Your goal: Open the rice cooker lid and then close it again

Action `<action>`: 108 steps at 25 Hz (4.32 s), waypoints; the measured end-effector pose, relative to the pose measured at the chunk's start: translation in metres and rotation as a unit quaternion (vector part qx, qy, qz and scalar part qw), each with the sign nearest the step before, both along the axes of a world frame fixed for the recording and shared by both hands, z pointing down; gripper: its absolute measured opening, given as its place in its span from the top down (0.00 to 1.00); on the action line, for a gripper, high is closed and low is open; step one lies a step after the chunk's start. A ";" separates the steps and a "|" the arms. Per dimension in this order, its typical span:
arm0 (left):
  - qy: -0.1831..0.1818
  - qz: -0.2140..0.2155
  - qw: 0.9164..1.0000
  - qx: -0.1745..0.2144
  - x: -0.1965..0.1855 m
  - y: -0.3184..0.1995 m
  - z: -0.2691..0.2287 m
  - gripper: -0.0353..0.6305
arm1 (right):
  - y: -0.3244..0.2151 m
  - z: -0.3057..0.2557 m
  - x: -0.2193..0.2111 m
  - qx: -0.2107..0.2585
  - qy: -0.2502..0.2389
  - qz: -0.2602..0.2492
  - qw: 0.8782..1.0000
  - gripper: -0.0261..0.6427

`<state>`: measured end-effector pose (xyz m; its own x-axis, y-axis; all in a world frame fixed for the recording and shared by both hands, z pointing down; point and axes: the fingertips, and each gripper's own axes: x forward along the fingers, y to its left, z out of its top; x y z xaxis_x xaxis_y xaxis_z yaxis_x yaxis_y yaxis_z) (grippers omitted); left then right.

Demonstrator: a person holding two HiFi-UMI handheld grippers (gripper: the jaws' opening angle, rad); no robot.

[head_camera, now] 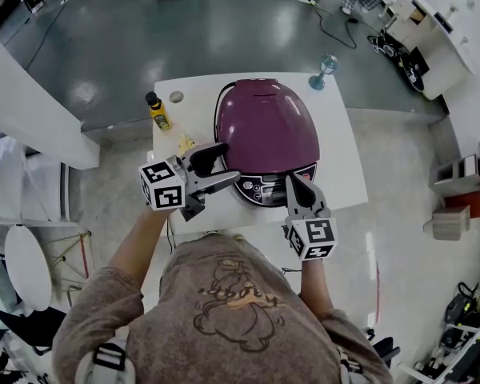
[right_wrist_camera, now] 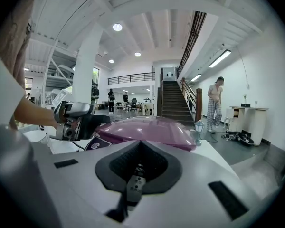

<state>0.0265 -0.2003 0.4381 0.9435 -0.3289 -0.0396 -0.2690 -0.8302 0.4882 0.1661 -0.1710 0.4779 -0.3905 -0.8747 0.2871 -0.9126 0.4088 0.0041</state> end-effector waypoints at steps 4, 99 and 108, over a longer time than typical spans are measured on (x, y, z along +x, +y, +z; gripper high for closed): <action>0.000 0.002 1.000 -0.002 0.001 0.001 0.005 0.41 | -0.003 0.000 0.002 -0.017 -0.023 -0.002 1.000 0.96; -0.074 -0.110 0.991 0.024 -0.029 0.040 -0.019 0.43 | 0.017 -0.024 0.002 0.028 0.091 -0.020 0.995 0.95; -0.105 -0.122 0.985 0.062 -0.063 0.111 -0.021 0.43 | 0.098 -0.020 -0.020 0.018 0.031 0.011 0.999 0.95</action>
<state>-0.0368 -0.0895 0.4173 0.8285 -0.5520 0.0940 -0.5523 -0.7779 0.2996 0.1465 -0.0729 0.4582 -0.3534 -0.8933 0.2777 -0.9189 0.3871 0.0760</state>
